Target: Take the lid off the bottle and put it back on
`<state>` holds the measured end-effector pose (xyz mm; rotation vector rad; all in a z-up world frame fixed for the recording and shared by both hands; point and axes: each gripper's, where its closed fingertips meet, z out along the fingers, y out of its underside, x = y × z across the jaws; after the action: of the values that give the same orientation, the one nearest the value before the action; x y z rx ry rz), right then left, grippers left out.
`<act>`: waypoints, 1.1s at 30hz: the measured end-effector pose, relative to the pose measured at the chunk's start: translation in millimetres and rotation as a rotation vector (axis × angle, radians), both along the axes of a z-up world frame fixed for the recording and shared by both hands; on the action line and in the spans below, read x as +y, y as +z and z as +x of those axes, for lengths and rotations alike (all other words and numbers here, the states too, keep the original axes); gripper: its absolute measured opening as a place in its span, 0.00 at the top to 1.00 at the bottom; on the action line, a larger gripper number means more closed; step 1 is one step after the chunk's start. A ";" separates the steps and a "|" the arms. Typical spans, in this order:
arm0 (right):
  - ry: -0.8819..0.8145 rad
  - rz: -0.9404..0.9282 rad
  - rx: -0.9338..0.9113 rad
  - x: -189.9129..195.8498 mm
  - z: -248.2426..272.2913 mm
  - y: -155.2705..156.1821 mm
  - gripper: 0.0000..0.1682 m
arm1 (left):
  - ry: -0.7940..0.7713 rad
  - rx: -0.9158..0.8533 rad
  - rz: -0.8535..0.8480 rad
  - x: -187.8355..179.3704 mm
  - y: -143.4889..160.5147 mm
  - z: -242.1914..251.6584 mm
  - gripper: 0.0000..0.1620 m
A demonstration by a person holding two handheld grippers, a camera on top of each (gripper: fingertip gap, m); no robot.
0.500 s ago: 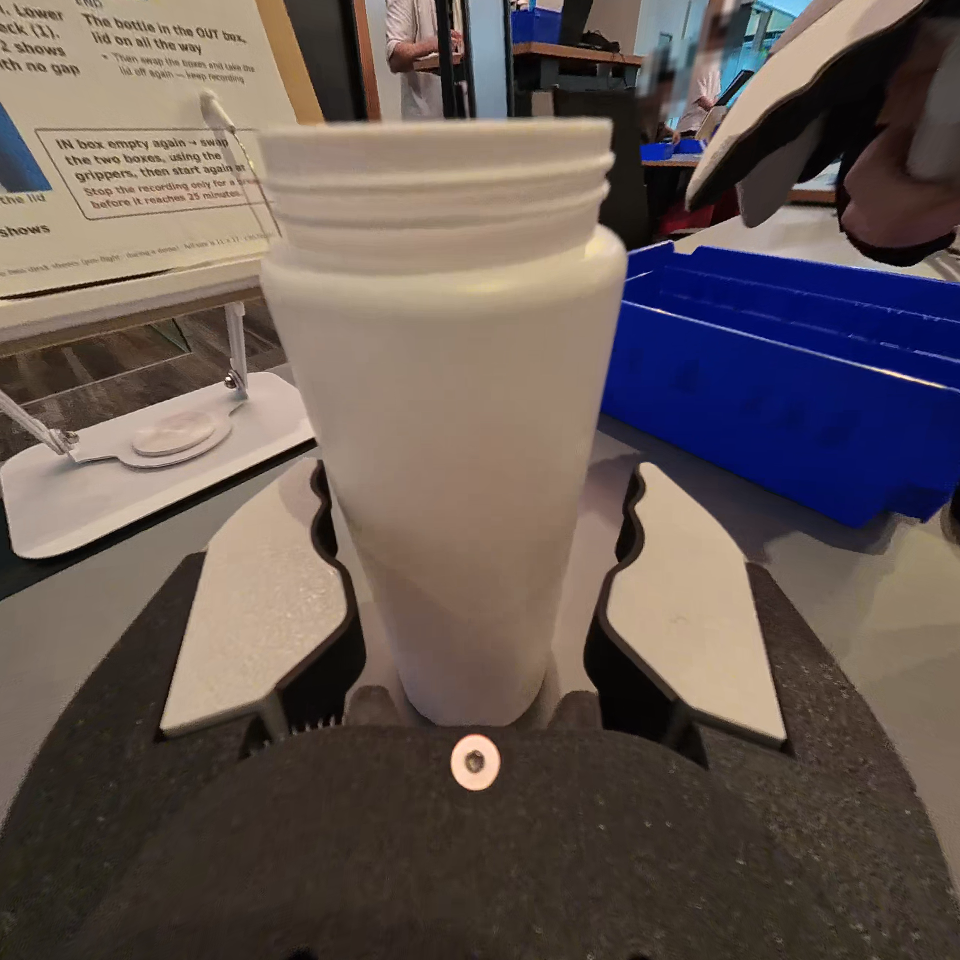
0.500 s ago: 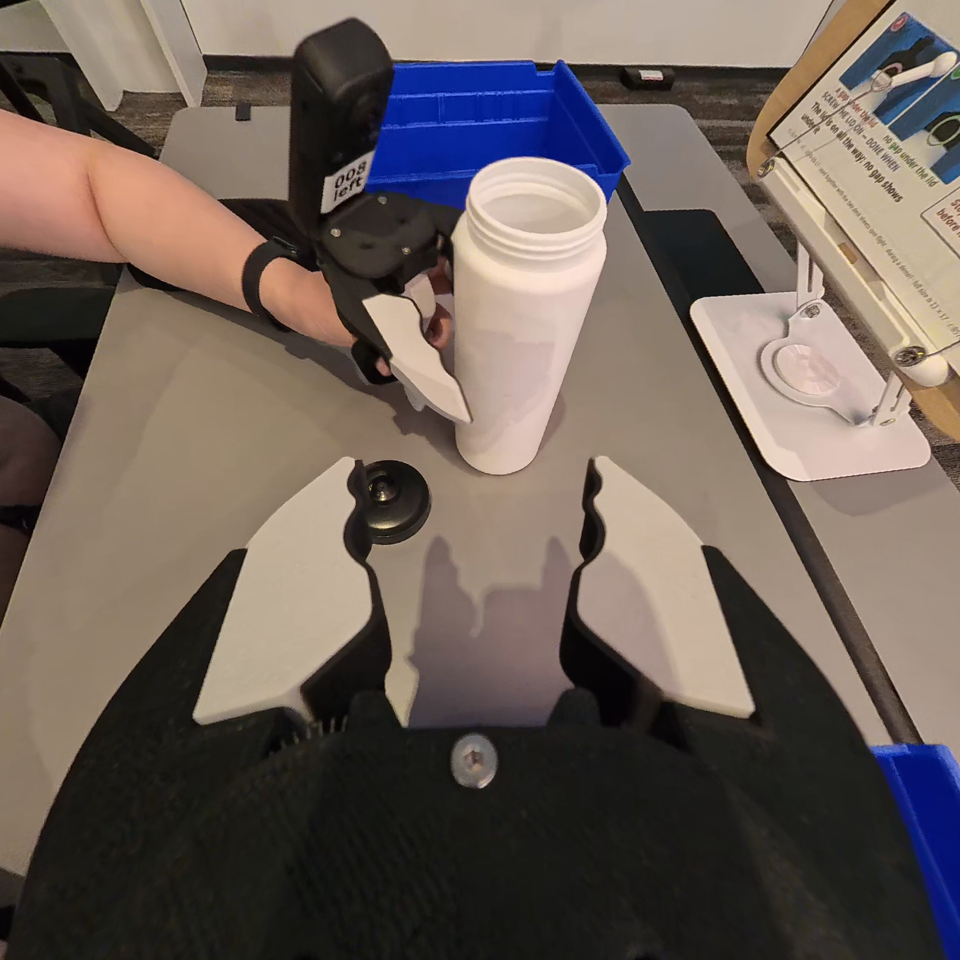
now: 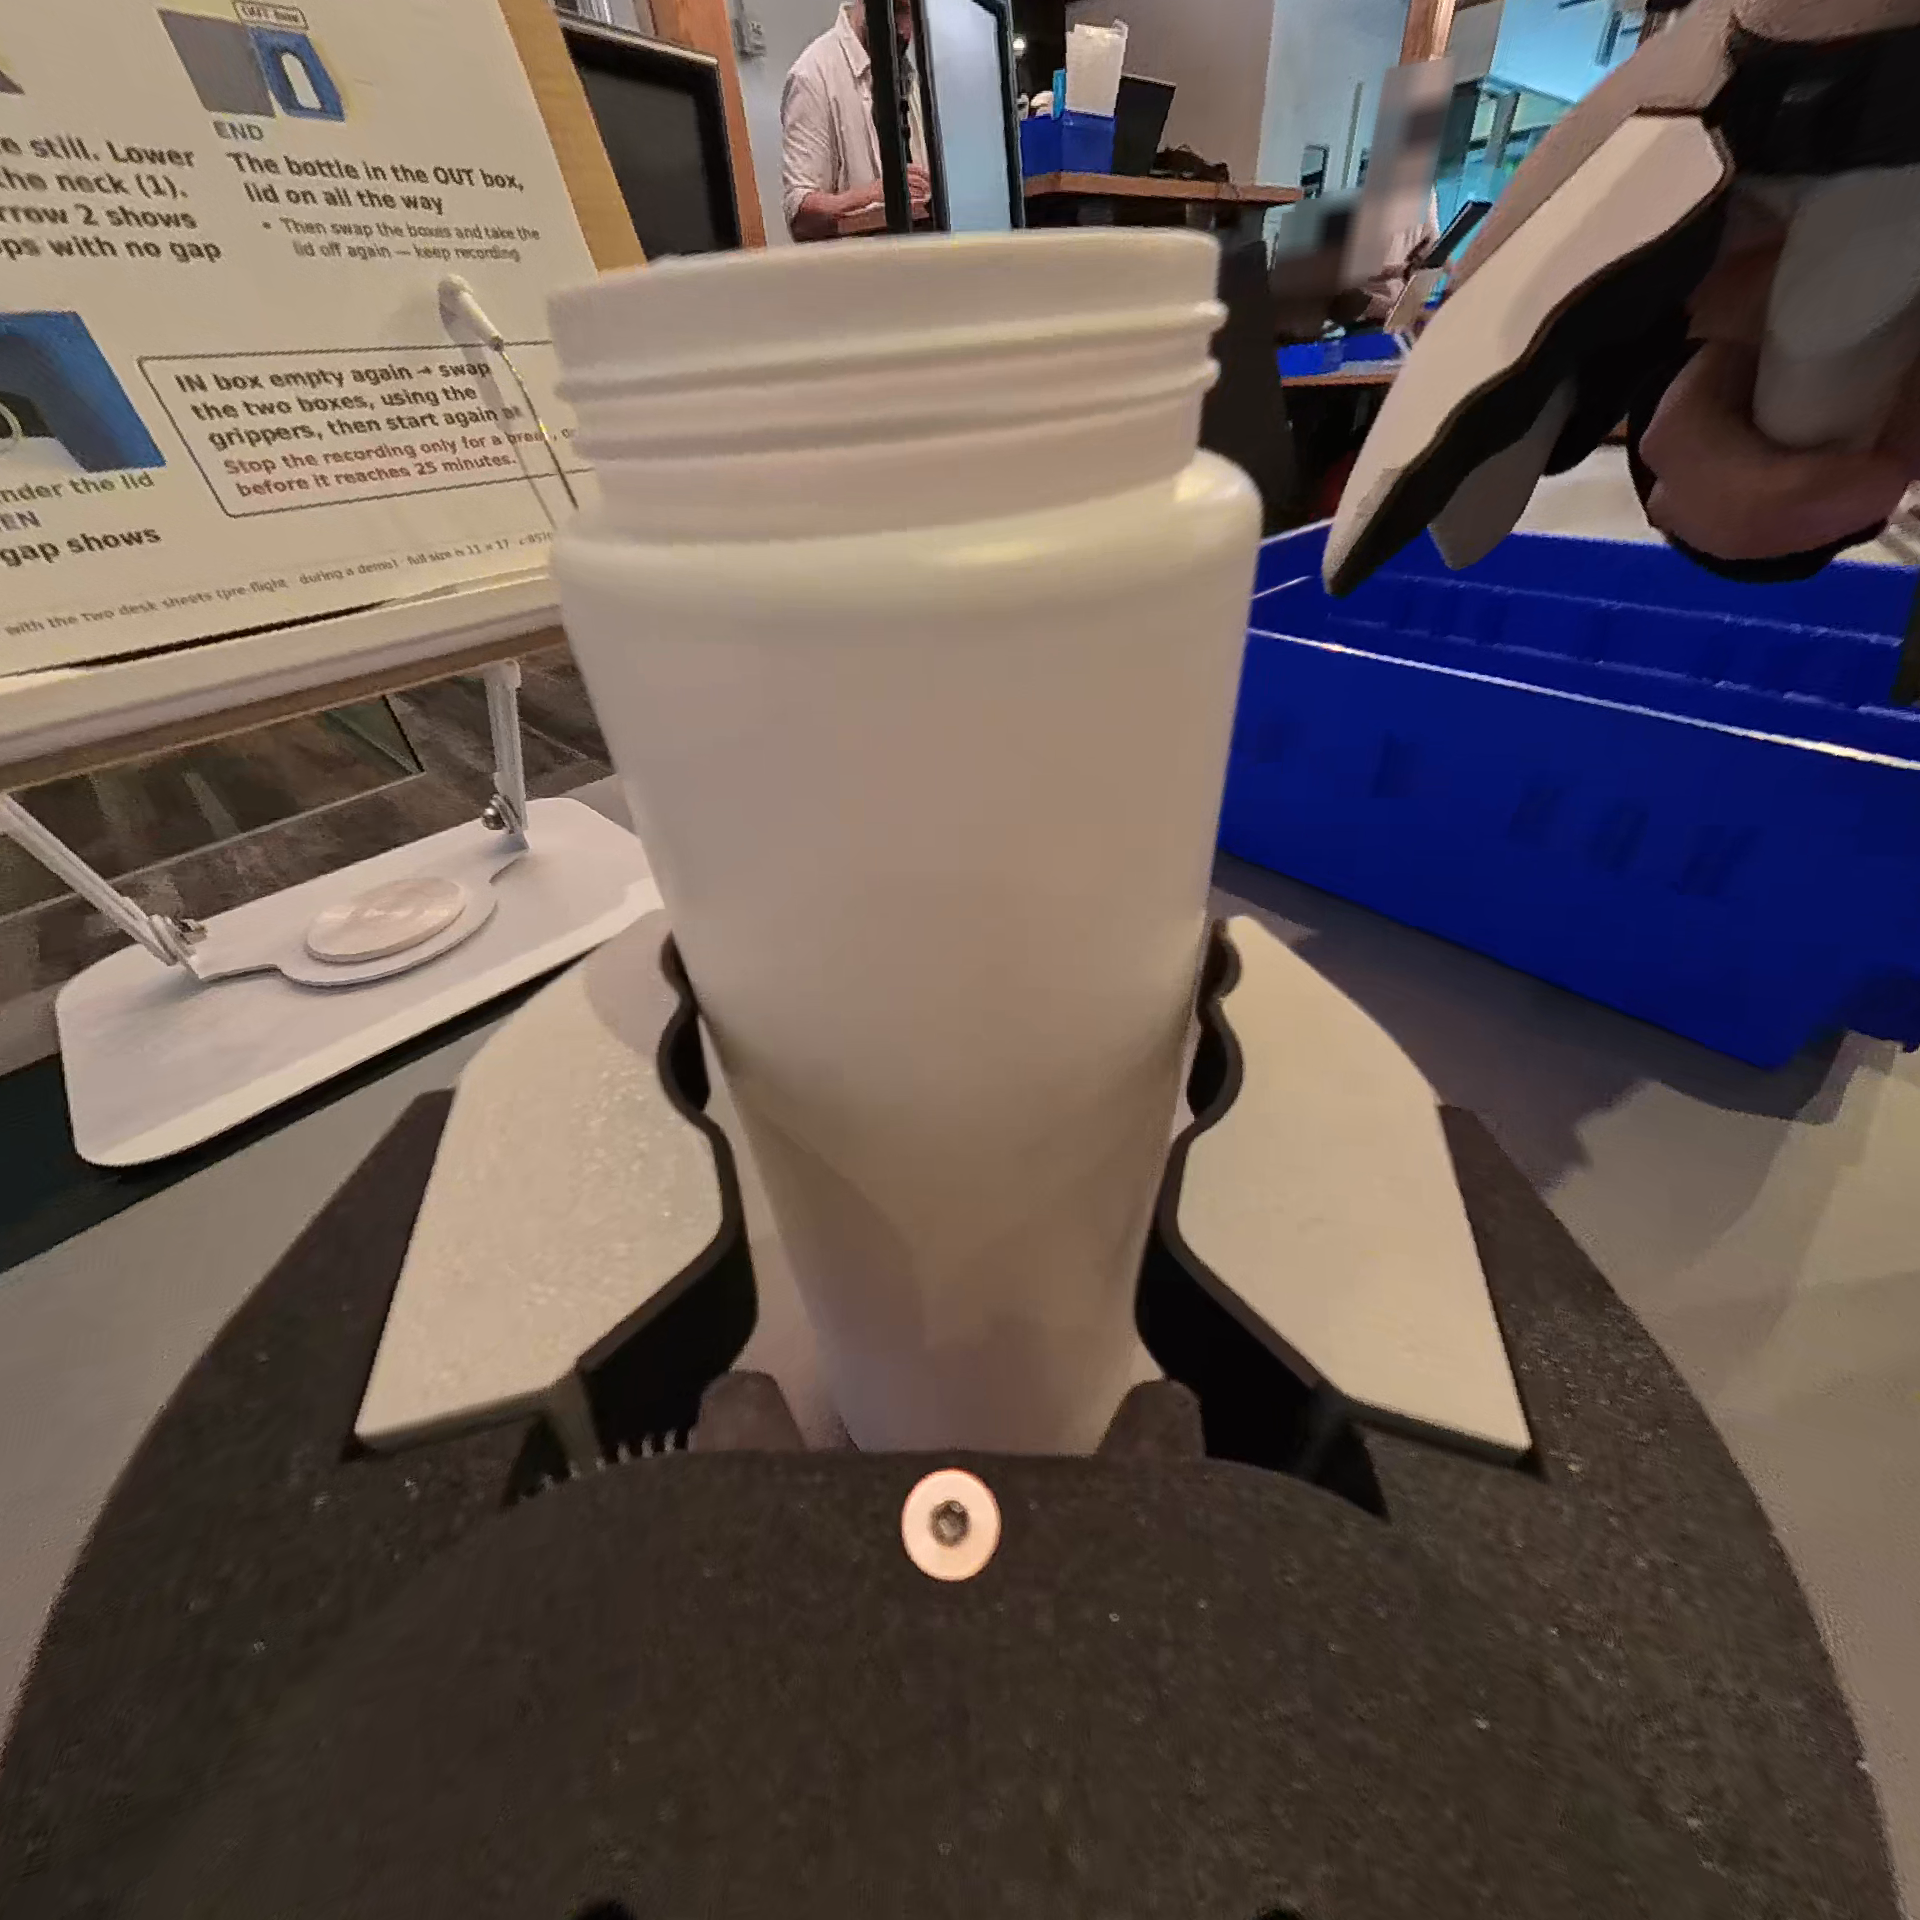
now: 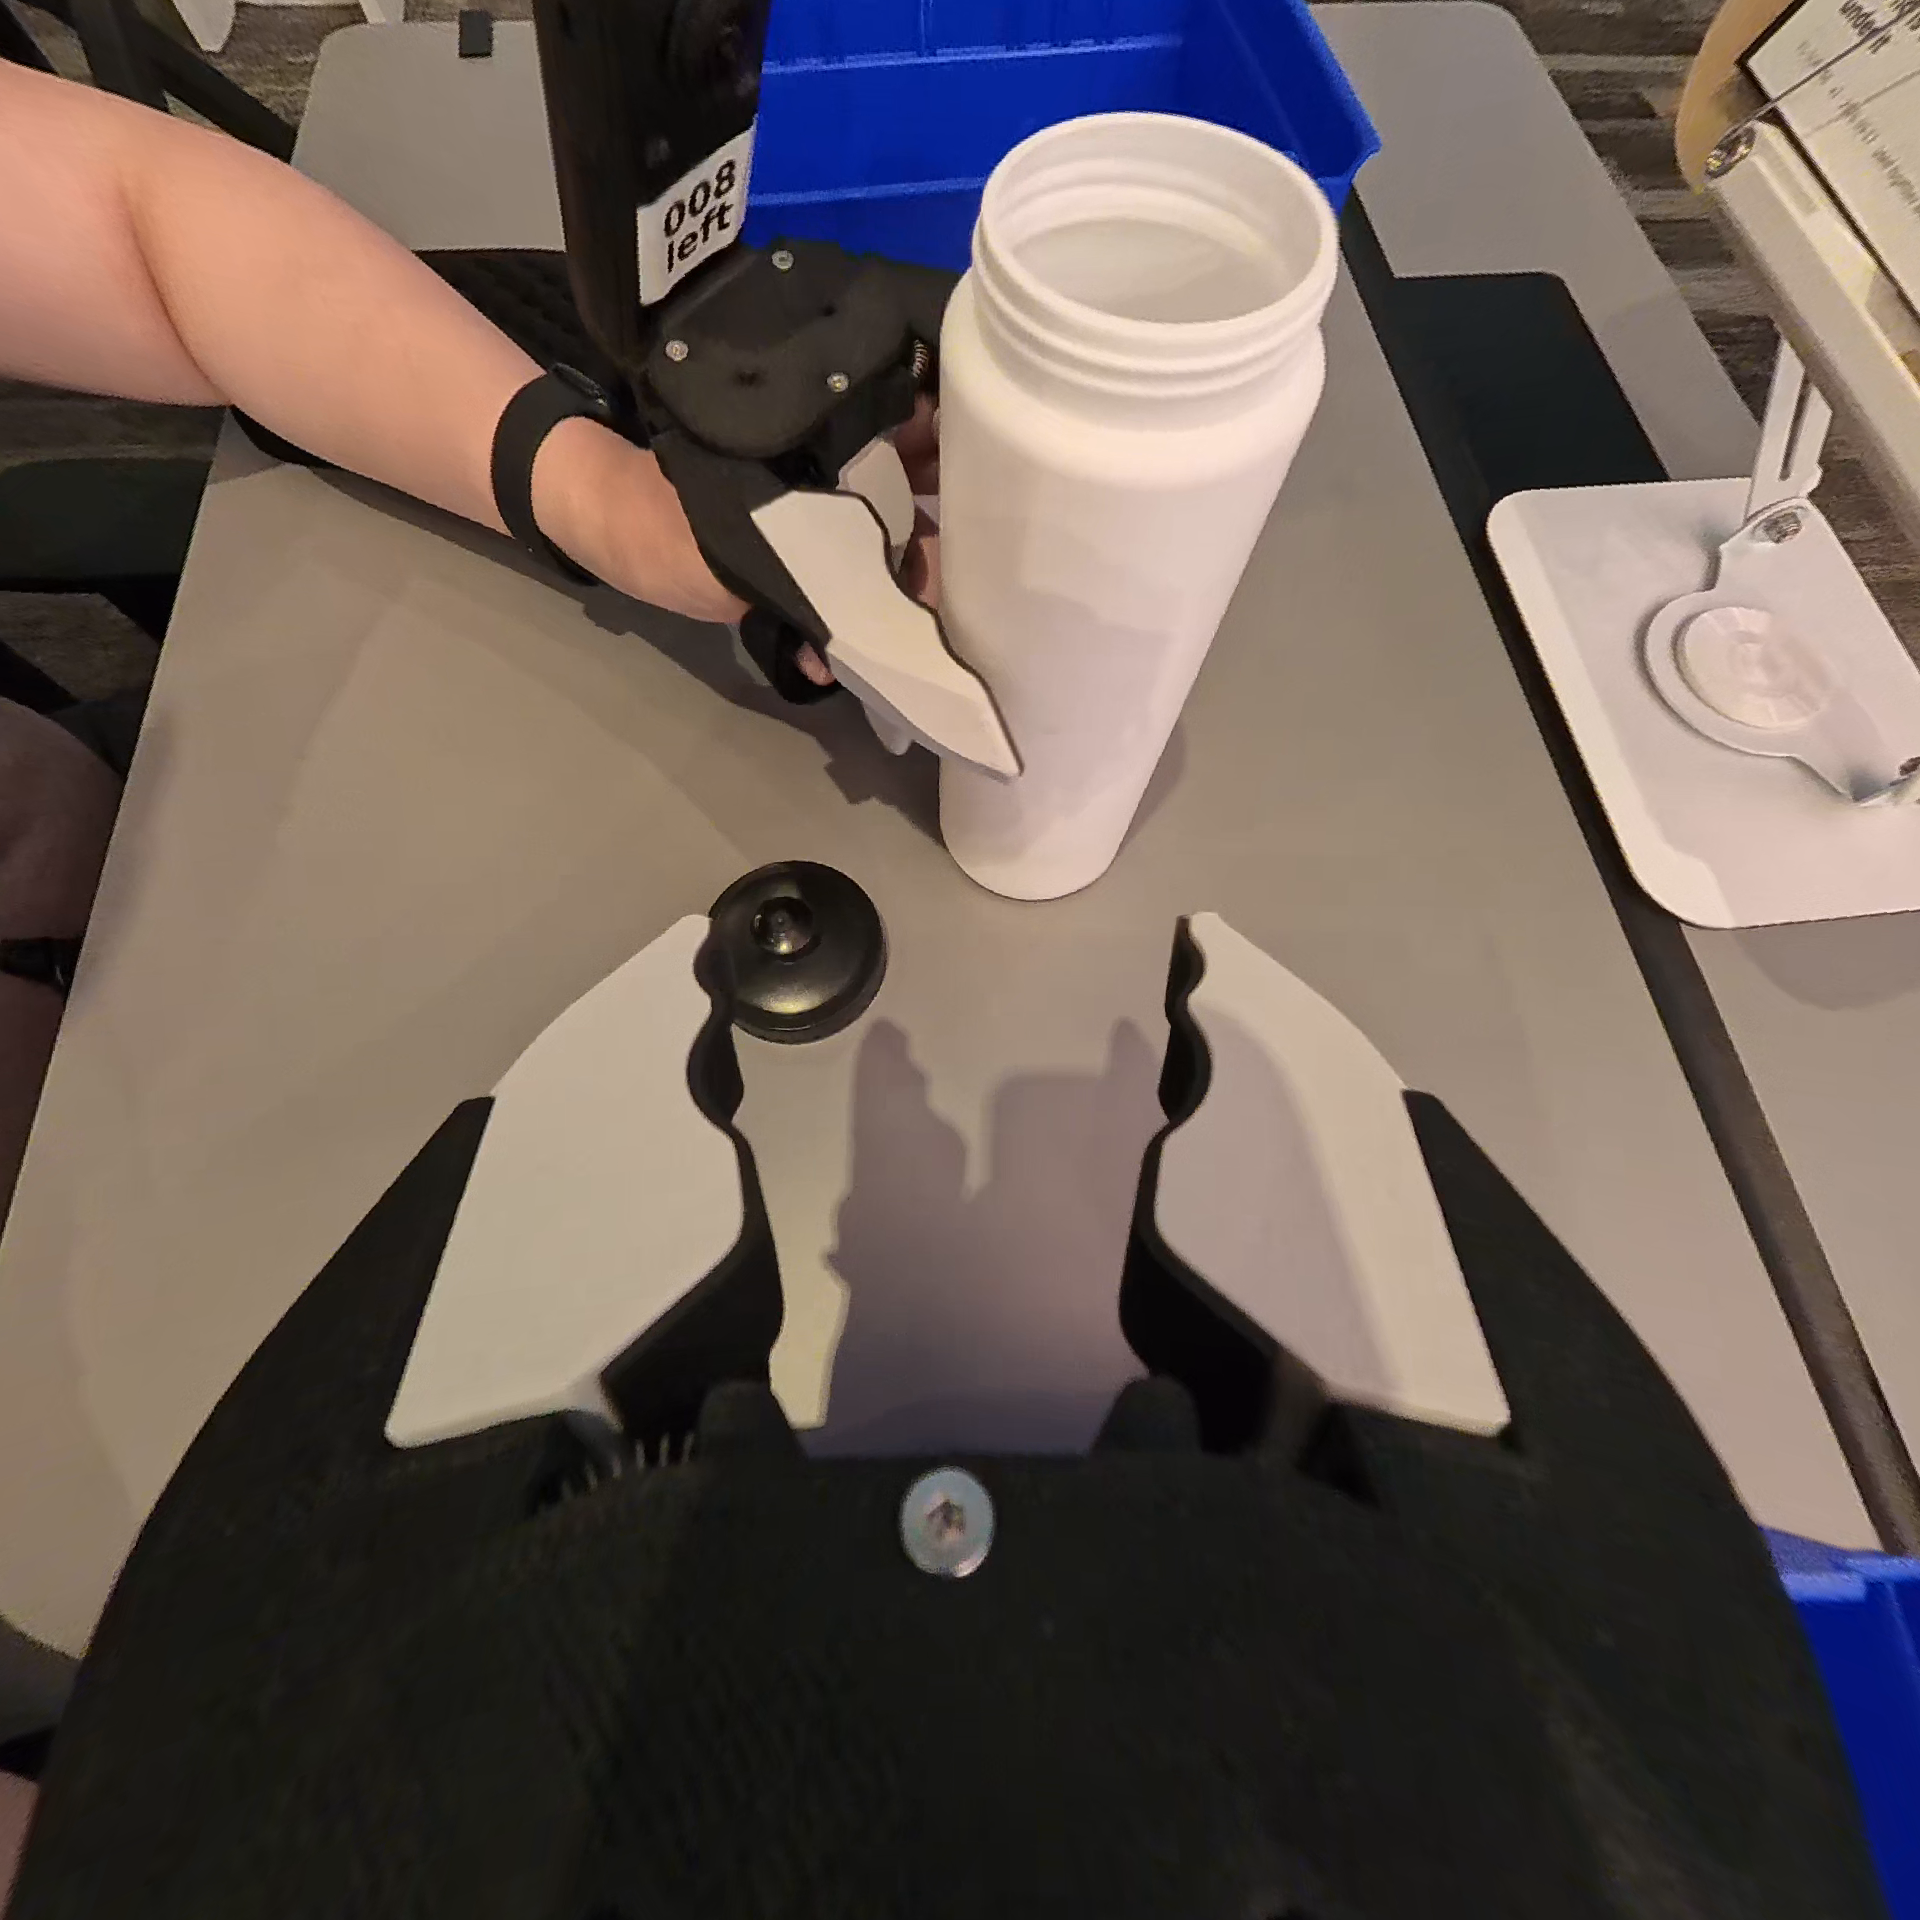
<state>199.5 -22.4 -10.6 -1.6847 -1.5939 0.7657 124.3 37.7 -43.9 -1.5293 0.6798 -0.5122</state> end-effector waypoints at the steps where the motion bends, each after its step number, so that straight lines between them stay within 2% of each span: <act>1: 0.003 -0.003 -0.003 -0.5 -1.2 -1.0 0.52 | 0.001 0.008 0.010 -0.1 0.1 0.3 0.45; 6: 0.013 -0.009 -0.038 -2.0 -5.4 -9.4 0.51 | -0.036 -0.018 -0.012 -9.5 11.3 4.4 0.46; 12: 0.108 -0.036 -0.027 -21.4 -20.4 -12.1 0.52 | 0.038 -0.010 0.078 -26.1 77.2 -35.4 0.46; 17: 0.242 -0.061 -0.222 -45.5 -38.9 -62.8 0.52 | 0.086 -0.087 0.132 -46.5 147.5 -89.1 0.46; 21: 0.282 -0.008 -0.374 -53.1 -50.2 -96.8 0.53 | 0.128 -0.138 0.208 -61.3 190.4 -128.7 0.46; 26: 0.269 0.046 -0.537 -49.6 -49.3 -128.7 0.53 | 0.169 -0.146 0.239 -70.3 214.0 -166.3 0.46; 33: 0.269 0.025 -0.567 -49.3 -51.0 -141.4 0.59 | 0.235 -0.189 0.275 -73.7 230.7 -202.8 0.46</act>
<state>148.5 -71.7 -152.0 -1.7872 -2.2393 0.4003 -78.5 -36.0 186.8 -1.2630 0.3986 -0.3627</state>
